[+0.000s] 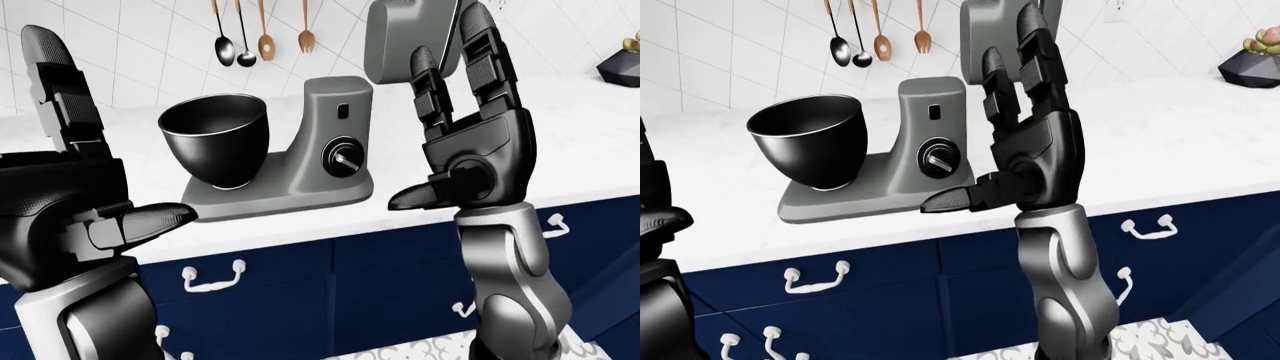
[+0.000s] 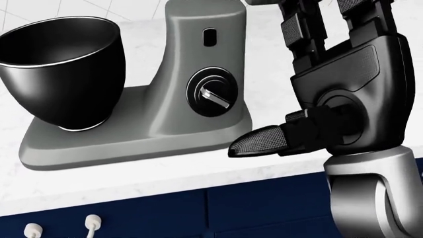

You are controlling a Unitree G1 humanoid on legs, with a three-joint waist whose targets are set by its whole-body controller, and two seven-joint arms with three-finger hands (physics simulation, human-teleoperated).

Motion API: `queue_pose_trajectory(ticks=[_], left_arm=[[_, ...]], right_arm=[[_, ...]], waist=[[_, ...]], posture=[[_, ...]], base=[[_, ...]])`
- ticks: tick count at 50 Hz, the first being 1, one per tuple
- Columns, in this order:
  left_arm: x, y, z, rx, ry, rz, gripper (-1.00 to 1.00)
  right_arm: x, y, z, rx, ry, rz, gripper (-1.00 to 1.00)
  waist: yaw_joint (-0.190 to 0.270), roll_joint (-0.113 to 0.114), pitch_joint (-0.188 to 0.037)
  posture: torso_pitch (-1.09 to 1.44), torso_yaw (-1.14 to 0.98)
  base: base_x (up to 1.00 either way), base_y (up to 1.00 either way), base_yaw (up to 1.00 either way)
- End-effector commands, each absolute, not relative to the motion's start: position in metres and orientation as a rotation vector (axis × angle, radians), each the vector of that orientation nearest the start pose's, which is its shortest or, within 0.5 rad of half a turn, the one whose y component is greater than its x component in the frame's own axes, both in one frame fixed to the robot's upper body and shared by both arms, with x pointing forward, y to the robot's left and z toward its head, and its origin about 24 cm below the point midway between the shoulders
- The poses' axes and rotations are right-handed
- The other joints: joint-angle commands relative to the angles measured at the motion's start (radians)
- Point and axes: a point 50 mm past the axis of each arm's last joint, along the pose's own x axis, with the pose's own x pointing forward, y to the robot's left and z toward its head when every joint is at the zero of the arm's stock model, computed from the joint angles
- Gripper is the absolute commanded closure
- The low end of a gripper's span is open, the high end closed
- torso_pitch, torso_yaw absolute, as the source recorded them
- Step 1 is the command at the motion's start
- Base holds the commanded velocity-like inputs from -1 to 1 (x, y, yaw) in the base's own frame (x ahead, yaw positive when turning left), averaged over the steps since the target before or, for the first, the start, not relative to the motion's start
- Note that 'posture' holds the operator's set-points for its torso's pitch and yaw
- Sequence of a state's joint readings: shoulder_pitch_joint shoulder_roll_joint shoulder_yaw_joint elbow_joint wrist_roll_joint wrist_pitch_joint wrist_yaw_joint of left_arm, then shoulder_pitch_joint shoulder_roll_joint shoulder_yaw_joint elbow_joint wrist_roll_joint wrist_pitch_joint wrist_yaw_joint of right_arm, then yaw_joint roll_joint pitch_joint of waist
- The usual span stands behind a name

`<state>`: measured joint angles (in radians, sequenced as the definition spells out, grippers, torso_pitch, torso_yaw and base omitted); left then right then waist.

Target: Open the stand mixer head.

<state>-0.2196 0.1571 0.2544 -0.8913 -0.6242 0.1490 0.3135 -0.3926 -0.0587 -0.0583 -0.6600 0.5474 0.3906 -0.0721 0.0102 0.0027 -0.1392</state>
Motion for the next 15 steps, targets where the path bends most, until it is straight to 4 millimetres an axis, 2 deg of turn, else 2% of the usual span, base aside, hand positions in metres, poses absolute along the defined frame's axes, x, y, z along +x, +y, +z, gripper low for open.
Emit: queue_pose_trajectory(ticks=[1, 15], left_arm=[[0.182, 0.1905, 0.2653, -0.459, -0.949, 0.037, -1.0], [0.1806, 0.1911, 0.2657, -0.457, -0.951, 0.04, -1.0]], right_arm=[[0.2384, -0.1249, 0.2555, 0.413, -0.665, 0.357, -1.0], [0.2372, -0.1246, 0.2574, 0.406, -0.671, 0.365, -1.0]], waist=[[0.0, 0.001, -0.009], [0.001, -0.001, -0.005]], posture=[[-0.18, 0.0], [-0.18, 0.0]], base=[[0.0, 0.0, 0.0], [0.0, 0.0, 0.0]])
